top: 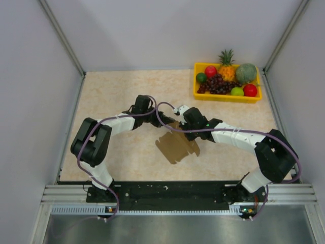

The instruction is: Fold the paper box

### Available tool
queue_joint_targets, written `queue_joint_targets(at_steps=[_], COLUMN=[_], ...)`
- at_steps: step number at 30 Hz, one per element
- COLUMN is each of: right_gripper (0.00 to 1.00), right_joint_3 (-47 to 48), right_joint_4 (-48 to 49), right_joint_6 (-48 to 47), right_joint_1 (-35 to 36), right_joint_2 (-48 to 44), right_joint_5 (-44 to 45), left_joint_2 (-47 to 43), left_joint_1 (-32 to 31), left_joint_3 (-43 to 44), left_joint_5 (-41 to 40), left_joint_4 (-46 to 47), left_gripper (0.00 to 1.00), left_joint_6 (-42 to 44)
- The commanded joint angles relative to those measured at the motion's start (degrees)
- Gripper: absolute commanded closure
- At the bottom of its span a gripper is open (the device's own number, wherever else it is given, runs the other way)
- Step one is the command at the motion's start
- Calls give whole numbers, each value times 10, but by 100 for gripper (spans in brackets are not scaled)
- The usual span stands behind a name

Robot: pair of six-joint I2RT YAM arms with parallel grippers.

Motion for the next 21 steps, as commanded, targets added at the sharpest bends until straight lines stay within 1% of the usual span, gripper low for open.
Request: queue_joint_targets(at_steps=[1, 3, 6, 10, 11, 14, 16, 19, 20, 21], right_gripper=[88, 79, 67, 61, 59, 58, 60, 65, 70, 71], right_joint_3=[13, 25, 35, 54, 57, 66, 74, 90, 92, 95], right_joint_4=[-6, -30, -56, -90, -94, -103, -108, -115, -115, -115], right_joint_6=[1, 9, 23, 39, 41, 34, 18, -2, -7, -15], right_joint_1=[7, 8, 11, 13, 15, 18, 29, 55, 61, 67], right_joint_2=[-10, -11, -25, -53, -67, -78, -72, -53, -49, -39], right_joint_5=[5, 7, 16, 6, 16, 23, 38, 88, 112, 125], left_joint_2=[-1, -1, -4, -8, -7, -4, -1, 0, 0, 0], left_joint_1=[1, 1, 1, 1, 1, 2, 2, 3, 3, 3], left_joint_3=[13, 3, -3, -10, -16, -34, -40, -51, -52, -54], left_joint_5=[7, 9, 6, 1, 5, 10, 14, 20, 21, 20], left_joint_4=[11, 25, 24, 34, 44, 86, 113, 144, 147, 149], left_gripper=[100, 100, 100, 100, 100, 100, 100, 100, 100, 100], left_joint_6=[2, 7, 16, 34, 35, 34, 35, 37, 43, 44])
